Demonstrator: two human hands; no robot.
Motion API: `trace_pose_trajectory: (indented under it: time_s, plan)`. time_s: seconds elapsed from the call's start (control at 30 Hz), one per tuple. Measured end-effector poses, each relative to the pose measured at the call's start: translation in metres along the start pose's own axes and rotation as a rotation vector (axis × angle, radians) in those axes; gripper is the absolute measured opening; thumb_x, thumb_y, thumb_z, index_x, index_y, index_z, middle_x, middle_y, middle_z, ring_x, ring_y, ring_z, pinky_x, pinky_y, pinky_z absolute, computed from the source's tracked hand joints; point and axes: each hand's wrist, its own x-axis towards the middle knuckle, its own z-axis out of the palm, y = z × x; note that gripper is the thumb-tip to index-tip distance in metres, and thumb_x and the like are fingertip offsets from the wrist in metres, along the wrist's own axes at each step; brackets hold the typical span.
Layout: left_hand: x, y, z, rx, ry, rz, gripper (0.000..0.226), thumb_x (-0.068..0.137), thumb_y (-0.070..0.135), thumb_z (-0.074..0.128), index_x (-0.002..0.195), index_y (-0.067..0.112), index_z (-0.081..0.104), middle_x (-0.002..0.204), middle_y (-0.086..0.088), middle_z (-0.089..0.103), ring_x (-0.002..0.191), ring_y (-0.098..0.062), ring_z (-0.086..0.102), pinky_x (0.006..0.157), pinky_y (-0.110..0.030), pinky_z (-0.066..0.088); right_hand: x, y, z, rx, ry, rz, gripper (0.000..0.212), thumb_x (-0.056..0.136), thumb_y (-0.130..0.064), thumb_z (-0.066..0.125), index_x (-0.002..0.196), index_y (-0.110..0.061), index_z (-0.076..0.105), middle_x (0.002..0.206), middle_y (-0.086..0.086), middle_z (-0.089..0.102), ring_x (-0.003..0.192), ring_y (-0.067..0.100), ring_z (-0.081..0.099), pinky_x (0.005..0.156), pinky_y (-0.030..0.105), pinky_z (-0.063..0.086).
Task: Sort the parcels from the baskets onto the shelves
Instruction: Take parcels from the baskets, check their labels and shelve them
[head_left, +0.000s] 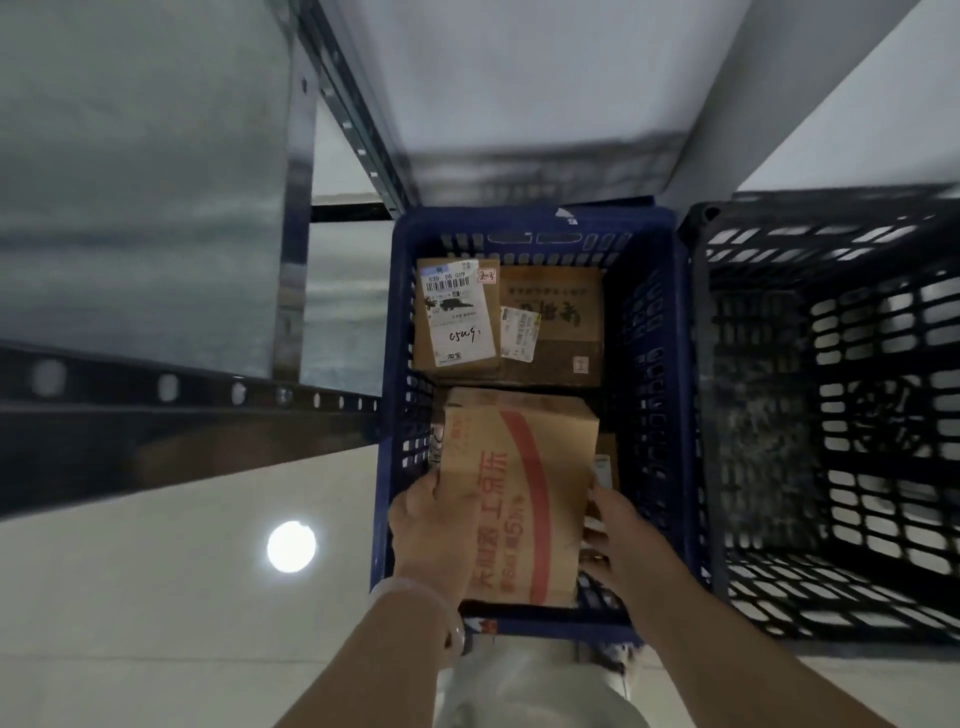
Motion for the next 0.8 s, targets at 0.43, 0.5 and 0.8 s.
trace_pose_trajectory:
  time_s: [0.43, 0.5, 0.8]
  plan:
    - [-0.249, 0.164, -0.089, -0.498, -0.215, 0.133, 0.060, 0.098, 0.060, 0.028, 0.108, 0.019, 0.069, 0.107, -0.010, 0.072, 0.099, -0.026, 0.066, 0.080, -0.033, 0.055, -0.280, -0.170, -0.053, 0.227, 0.103, -0.378, 0.058, 0.103, -0.048, 0.026, 0.106, -0.005, 0.065, 0.112, 0.017, 0.069, 0.103, 0.028, 0.064, 0.091, 0.039, 0.051]
    - [-0.287, 0.185, -0.104, -0.512, -0.245, 0.229, 0.059, 0.097, 0.059, 0.028, 0.103, 0.018, 0.071, 0.096, -0.008, 0.073, 0.087, -0.024, 0.068, 0.071, -0.035, 0.058, -0.324, -0.189, -0.061, 0.239, 0.081, -0.440, 0.056, 0.103, -0.046, 0.028, 0.114, -0.006, 0.065, 0.115, 0.016, 0.069, 0.106, 0.030, 0.064, 0.085, 0.038, 0.052]
    - [-0.445, 0.255, -0.147, -0.424, -0.365, 0.613, 0.030, 0.099, 0.018, 0.053, 0.128, 0.023, 0.056, 0.121, -0.005, 0.067, 0.107, -0.028, 0.066, 0.089, -0.050, 0.056, -0.504, -0.223, -0.074, 0.108, 0.081, -0.745, 0.034, 0.100, -0.042, 0.041, 0.114, -0.025, 0.068, 0.111, -0.004, 0.072, 0.104, 0.016, 0.067, 0.087, 0.040, 0.055]
